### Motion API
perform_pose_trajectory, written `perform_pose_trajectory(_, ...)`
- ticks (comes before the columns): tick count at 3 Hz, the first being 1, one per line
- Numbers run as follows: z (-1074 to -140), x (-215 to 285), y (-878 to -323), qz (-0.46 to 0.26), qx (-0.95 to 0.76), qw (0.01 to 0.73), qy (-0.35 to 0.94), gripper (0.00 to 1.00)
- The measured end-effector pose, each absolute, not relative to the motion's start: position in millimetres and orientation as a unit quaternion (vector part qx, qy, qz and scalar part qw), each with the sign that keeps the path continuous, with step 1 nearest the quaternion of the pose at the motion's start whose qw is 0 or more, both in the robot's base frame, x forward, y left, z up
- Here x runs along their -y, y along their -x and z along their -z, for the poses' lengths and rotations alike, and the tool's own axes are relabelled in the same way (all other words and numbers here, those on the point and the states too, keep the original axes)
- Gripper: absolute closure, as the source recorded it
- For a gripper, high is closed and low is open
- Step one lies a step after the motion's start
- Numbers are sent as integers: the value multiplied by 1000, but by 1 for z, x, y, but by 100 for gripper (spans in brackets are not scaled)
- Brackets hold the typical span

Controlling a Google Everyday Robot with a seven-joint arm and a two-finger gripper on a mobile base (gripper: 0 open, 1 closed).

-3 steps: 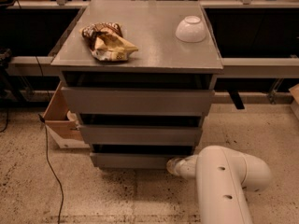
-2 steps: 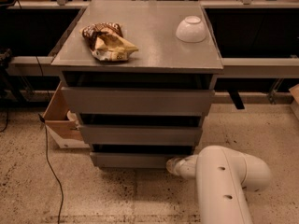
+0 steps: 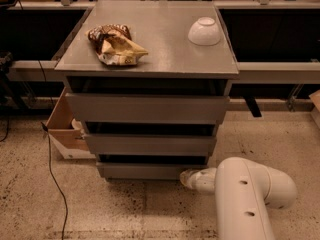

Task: Close bottom drawer

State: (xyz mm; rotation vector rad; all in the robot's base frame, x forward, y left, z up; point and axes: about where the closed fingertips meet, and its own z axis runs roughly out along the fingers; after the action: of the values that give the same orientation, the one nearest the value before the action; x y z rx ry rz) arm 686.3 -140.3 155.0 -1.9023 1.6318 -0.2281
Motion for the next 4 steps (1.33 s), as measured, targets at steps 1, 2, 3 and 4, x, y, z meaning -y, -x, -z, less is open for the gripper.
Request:
perform_pose_trajectory(1,-152,155,-648,58,-643,258,719,100)
perform_pose_trajectory(2,-166,176,-612,33,-672,218,707,100)
perform_pose_trajectory(3,-216,203,-586,26,-697,217,683,100)
perform_pose_trajectory(4,-288,217,-564,33,-705,236,668,100)
